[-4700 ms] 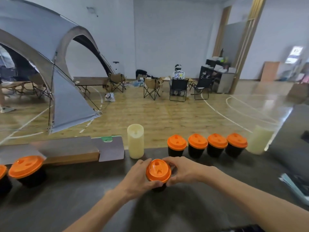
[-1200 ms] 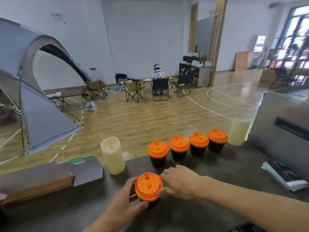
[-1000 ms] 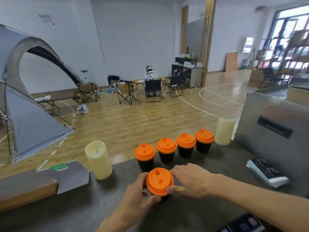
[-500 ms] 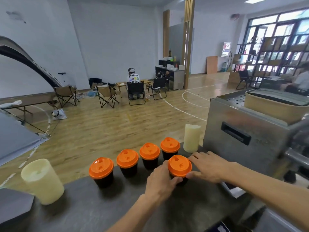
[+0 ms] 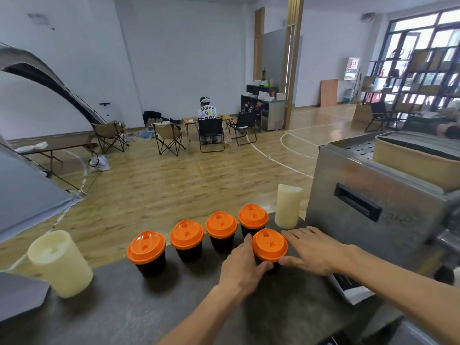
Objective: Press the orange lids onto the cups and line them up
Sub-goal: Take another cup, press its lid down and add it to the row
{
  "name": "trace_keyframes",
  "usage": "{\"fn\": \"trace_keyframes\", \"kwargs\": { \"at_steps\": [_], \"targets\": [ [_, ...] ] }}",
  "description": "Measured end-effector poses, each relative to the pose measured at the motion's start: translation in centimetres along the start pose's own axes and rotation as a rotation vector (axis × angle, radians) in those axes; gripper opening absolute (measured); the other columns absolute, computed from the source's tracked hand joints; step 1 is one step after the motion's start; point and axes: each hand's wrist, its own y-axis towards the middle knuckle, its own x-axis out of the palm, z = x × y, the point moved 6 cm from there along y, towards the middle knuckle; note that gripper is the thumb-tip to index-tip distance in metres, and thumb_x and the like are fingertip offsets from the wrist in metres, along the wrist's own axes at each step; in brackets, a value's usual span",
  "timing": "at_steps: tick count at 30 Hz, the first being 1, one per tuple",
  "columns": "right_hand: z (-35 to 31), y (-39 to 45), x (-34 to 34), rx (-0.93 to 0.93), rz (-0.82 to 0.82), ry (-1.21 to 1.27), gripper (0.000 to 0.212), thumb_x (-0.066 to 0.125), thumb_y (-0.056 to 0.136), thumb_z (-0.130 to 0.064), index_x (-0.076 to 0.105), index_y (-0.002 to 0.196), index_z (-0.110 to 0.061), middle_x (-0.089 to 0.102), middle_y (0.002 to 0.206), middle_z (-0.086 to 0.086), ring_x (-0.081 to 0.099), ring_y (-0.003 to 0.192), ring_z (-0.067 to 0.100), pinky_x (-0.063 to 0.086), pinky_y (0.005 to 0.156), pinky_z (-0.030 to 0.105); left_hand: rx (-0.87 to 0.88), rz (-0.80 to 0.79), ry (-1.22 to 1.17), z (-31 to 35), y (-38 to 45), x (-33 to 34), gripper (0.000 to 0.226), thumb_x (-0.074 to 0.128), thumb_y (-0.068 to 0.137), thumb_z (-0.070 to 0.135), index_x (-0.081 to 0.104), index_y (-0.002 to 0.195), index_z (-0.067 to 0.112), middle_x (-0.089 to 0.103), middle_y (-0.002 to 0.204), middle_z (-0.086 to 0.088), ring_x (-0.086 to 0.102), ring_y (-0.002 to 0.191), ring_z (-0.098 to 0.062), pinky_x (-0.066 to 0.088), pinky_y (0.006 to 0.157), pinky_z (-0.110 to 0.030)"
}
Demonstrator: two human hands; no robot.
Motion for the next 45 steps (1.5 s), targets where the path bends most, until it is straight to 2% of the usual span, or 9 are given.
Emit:
{"fn": "trace_keyframes", "kwargs": {
  "at_steps": [3, 7, 10, 16, 25, 32, 39, 42, 45],
  "targets": [
    [-0.6, -1.1, -1.7, -0.013, 0.112, -0.081, 0.106, 0.014, 0.081, -0.091, 0.010, 0.160, -0.021, 0.020, 0.166, 0.004, 0.018, 0.151, 0.021, 0.008, 0.122, 0.043, 0.013, 0.047, 0.113, -0.5, -1.4, -1.7, 0.087, 0.068, 0.088, 0.047, 0.018, 0.155, 0.023, 0.049, 0.147, 0.000, 0.051, 0.131, -0.022, 0.047, 0.101, -0.041],
    [-5.2, -2.7, -5.3, -0.119, 0.339, -0.145, 0.107, 0.003, 0.079, -0.092, 0.014, 0.160, -0.023, 0.021, 0.165, 0.002, 0.018, 0.150, 0.019, 0.006, 0.120, 0.038, 0.083, 0.190, 0.248, -3.4, -5.9, -7.1, 0.061, 0.050, 0.095, 0.056, 0.034, 0.148, 0.030, 0.057, 0.136, 0.008, 0.057, 0.120, -0.014, 0.049, 0.096, -0.032],
    [-10.9, -2.6, -7.1, -0.219, 0.397, -0.099, 0.106, -0.001, 0.079, -0.092, 0.014, 0.160, -0.024, 0.021, 0.165, 0.002, 0.017, 0.150, 0.019, 0.005, 0.120, 0.038, 0.055, 0.289, 0.310, -7.2, -10.1, -12.0, 0.059, 0.044, 0.094, 0.063, 0.039, 0.145, 0.034, 0.056, 0.136, 0.012, 0.056, 0.118, -0.012, 0.044, 0.096, -0.028],
    [-26.7, -0.5, -9.6, -0.457, 0.427, 0.091, 0.100, 0.007, 0.079, -0.093, 0.020, 0.158, -0.032, 0.032, 0.159, -0.005, 0.028, 0.144, 0.015, 0.017, 0.118, 0.033, -0.102, 0.434, 0.349, -16.2, -19.1, -21.5, 0.055, 0.048, 0.092, 0.063, 0.043, 0.140, 0.036, 0.062, 0.129, 0.012, 0.061, 0.113, -0.014, 0.048, 0.091, -0.031],
    [-55.1, 1.1, -10.3, -0.758, 0.340, 0.278, 0.094, 0.023, 0.083, -0.089, 0.024, 0.156, -0.031, 0.036, 0.156, -0.009, 0.031, 0.141, 0.011, 0.025, 0.116, 0.033, -0.300, 0.570, 0.421, -31.6, -34.1, -33.4, 0.065, 0.042, 0.088, 0.070, 0.052, 0.137, 0.028, 0.062, 0.129, 0.008, 0.061, 0.113, -0.012, 0.047, 0.094, -0.030],
    [-72.4, 4.8, -8.1, -0.740, 0.137, 0.400, 0.100, 0.046, 0.081, -0.084, 0.021, 0.158, -0.025, 0.033, 0.160, 0.003, 0.032, 0.144, 0.022, 0.027, 0.116, 0.040, -0.515, 0.546, 0.485, -44.9, -41.6, -40.1, 0.074, 0.056, 0.086, 0.067, 0.045, 0.143, 0.022, 0.054, 0.138, -0.001, 0.047, 0.128, -0.021, 0.037, 0.107, -0.036],
    [-80.0, 9.9, -6.9, -0.672, -0.023, 0.549, 0.117, 0.078, 0.073, -0.063, 0.010, 0.159, -0.023, 0.022, 0.165, 0.004, 0.023, 0.149, 0.024, 0.024, 0.117, 0.039, -0.592, 0.423, 0.611, -52.0, -40.5, -43.0, 0.074, 0.049, 0.076, 0.081, 0.049, 0.125, 0.025, 0.051, 0.130, 0.003, 0.041, 0.126, -0.020, 0.032, 0.108, -0.036],
    [-81.2, 11.2, -6.5, -0.677, -0.045, 0.613, 0.119, 0.085, 0.068, -0.054, 0.012, 0.158, -0.029, 0.029, 0.162, 0.001, 0.029, 0.146, 0.024, 0.027, 0.115, 0.041, -0.599, 0.383, 0.632, -53.3, -39.3, -43.1, 0.086, 0.046, 0.071, 0.087, 0.048, 0.132, 0.025, 0.048, 0.139, 0.000, 0.037, 0.134, -0.022, 0.027, 0.113, -0.040],
    [-81.9, 11.8, -5.9, -0.702, -0.057, 0.660, 0.109, 0.085, 0.070, -0.053, 0.021, 0.155, -0.034, 0.039, 0.157, -0.002, 0.036, 0.142, 0.024, 0.031, 0.113, 0.042, -0.616, 0.339, 0.619, -54.3, -38.8, -43.0, 0.094, 0.045, 0.072, 0.088, 0.044, 0.141, 0.024, 0.040, 0.151, -0.001, 0.027, 0.143, -0.025, 0.018, 0.118, -0.044]
  ]
}}
